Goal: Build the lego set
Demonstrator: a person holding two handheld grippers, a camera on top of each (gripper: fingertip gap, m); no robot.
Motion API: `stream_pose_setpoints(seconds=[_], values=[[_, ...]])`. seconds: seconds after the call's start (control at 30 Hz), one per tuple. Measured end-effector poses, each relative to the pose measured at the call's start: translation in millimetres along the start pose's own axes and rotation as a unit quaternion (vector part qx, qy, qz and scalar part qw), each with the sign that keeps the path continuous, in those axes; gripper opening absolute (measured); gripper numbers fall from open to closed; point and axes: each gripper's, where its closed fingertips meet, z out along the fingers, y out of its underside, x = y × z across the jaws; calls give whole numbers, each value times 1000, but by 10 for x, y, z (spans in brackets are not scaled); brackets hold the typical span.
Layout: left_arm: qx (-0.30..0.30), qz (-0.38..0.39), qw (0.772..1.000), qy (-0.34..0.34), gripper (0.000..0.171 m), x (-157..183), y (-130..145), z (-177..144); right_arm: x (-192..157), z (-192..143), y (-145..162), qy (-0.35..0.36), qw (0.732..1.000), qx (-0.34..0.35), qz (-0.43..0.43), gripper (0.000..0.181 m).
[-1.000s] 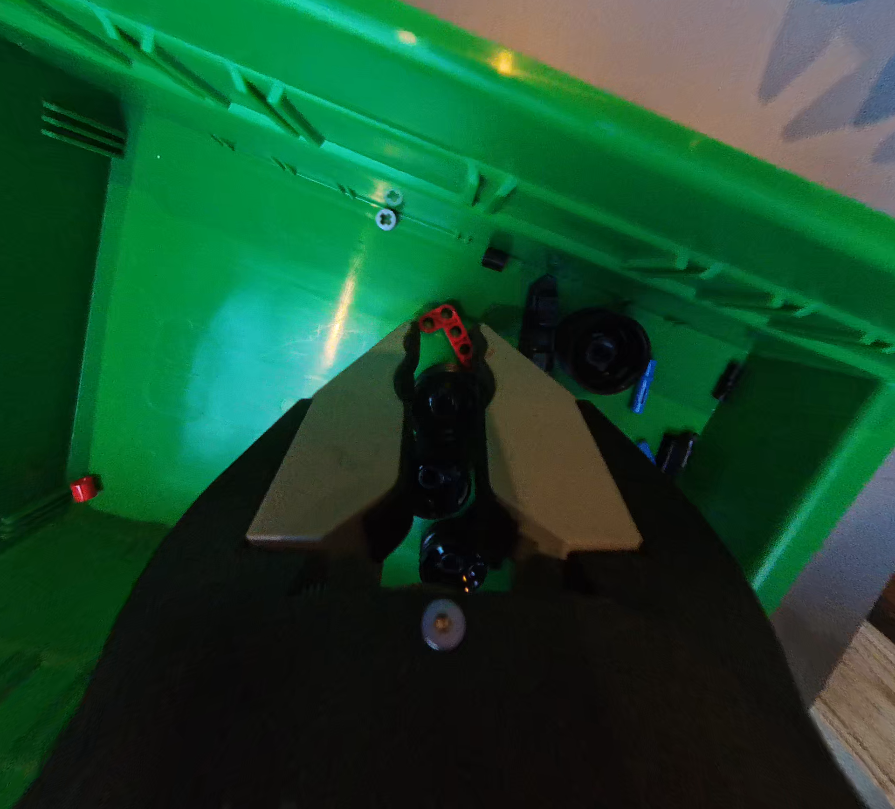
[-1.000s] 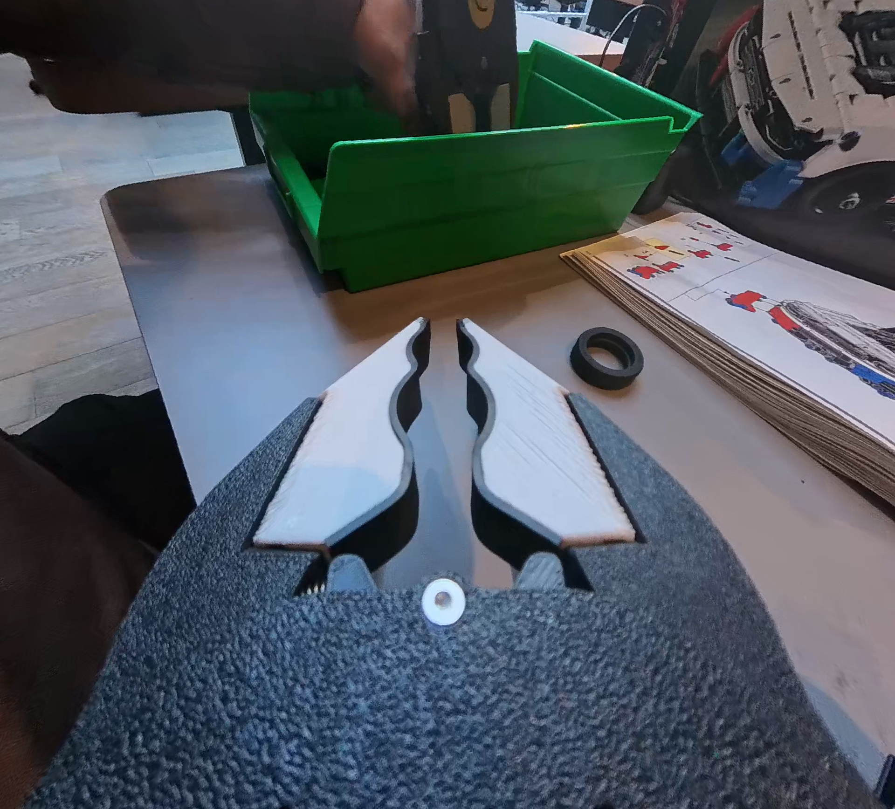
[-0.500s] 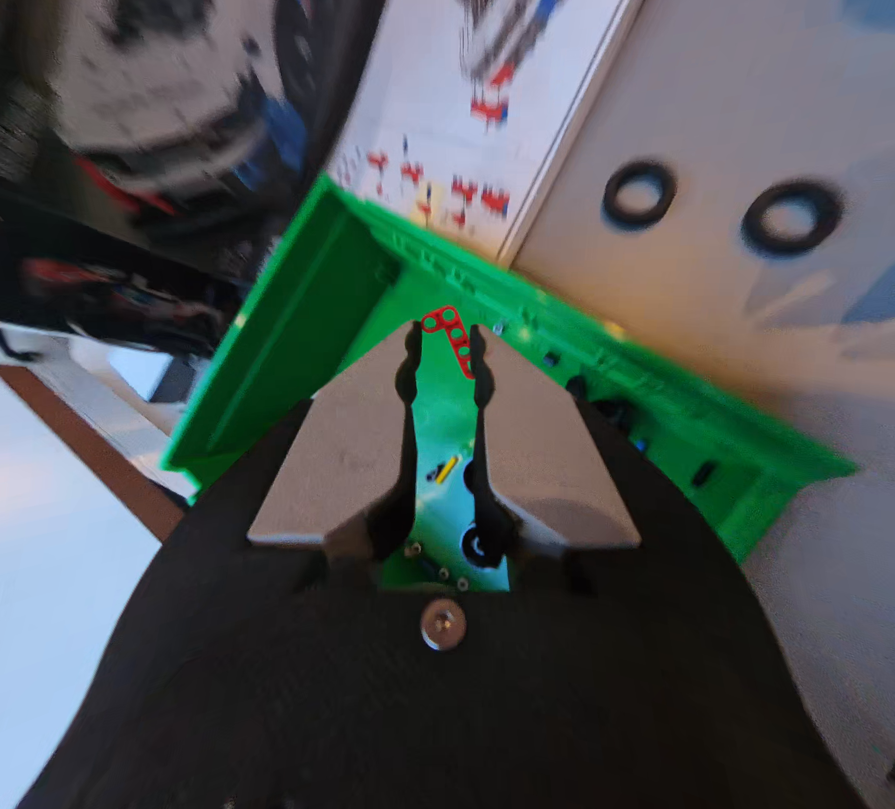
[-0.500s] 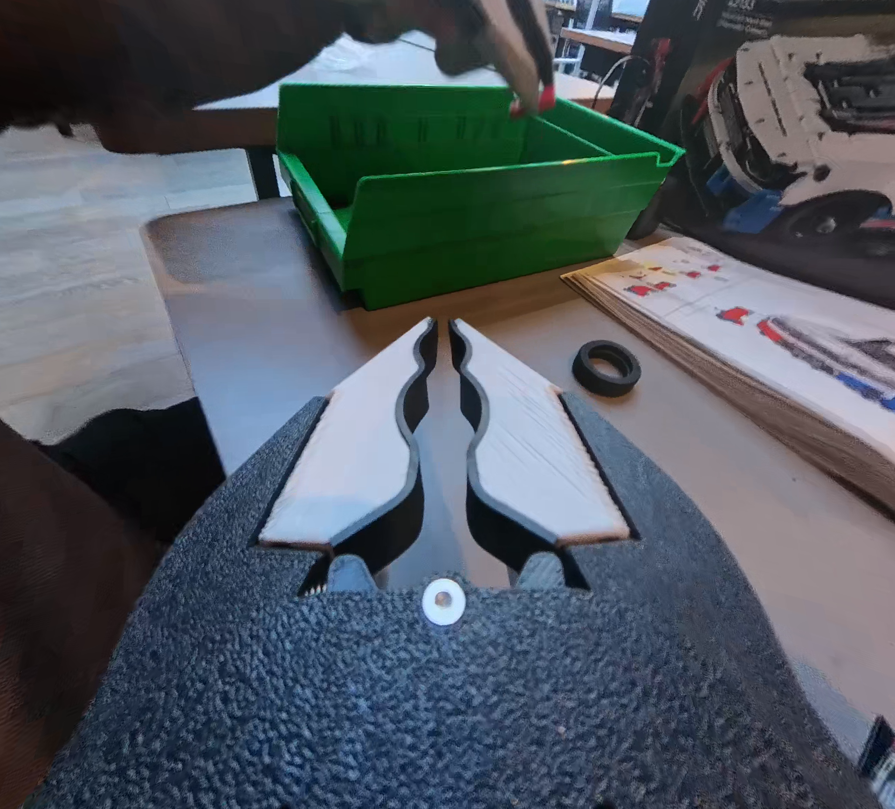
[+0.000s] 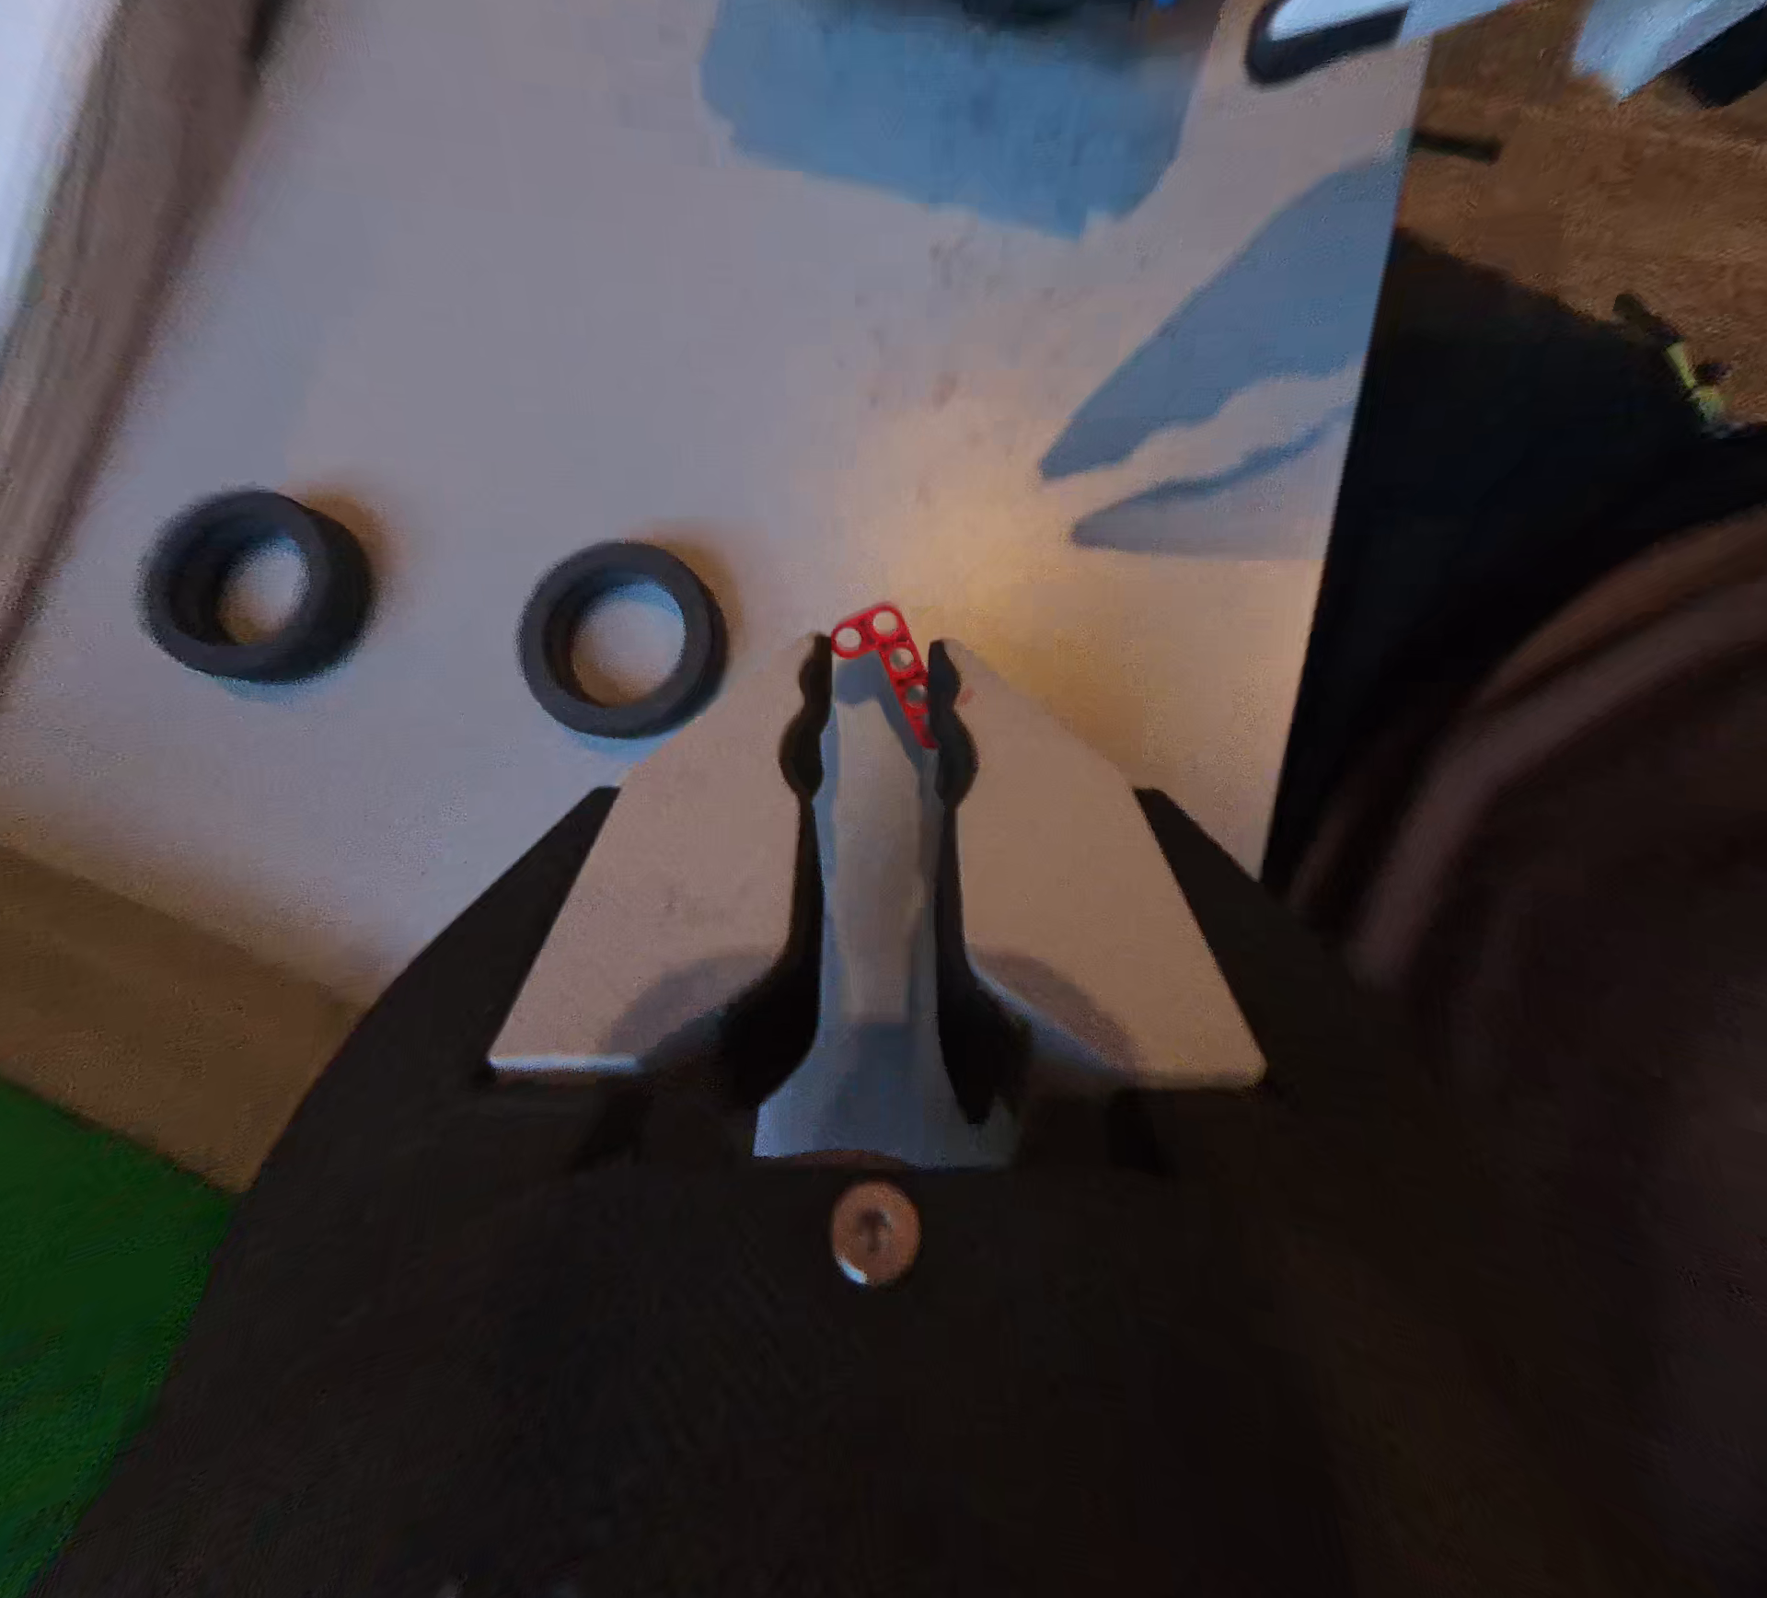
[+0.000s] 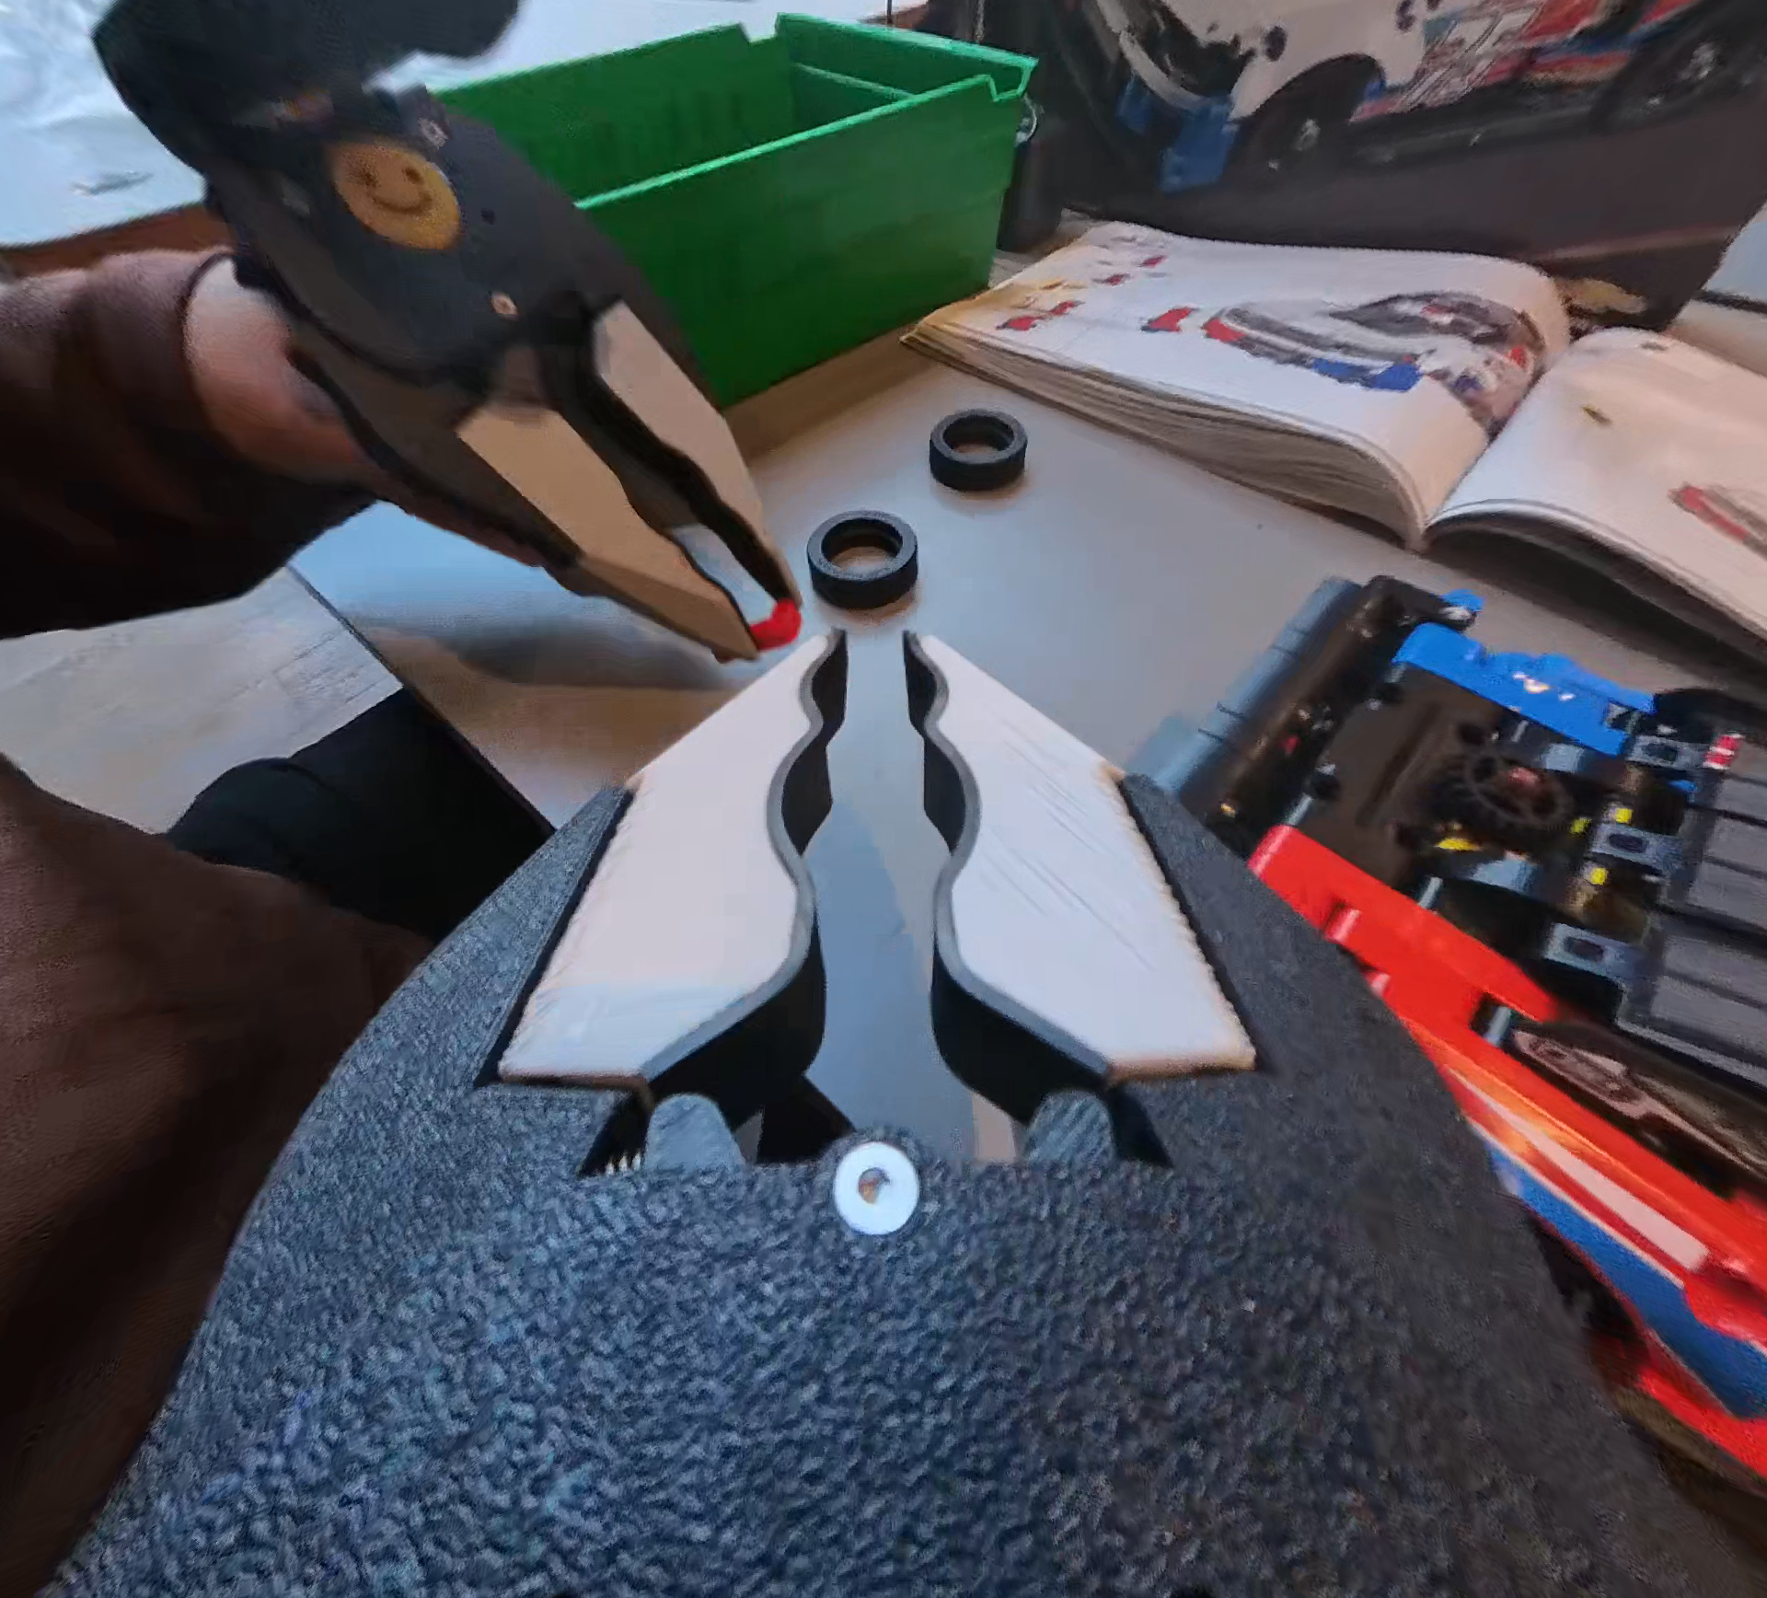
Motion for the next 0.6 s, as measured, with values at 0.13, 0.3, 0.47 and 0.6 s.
stream_pose_setpoints(seconds=[0.13, 0.3, 0.47, 0.6], values=[[8, -19, 1000, -20, 25, -44, 95, 6, 7, 199, 56, 11, 998, -64, -9, 17], [45, -56, 997, -14, 40, 30, 205, -205, -156, 637, 15, -22, 992, -127, -15, 34], [103, -50, 993, -16, 36, 156, 365, -468, -204, 1193, 276, -25, 968, -229, -95, 33], [126, -35, 991, -39, 34, 113, 514, -601, -135, 1388, 367, -19, 949, -276, -151, 7]])
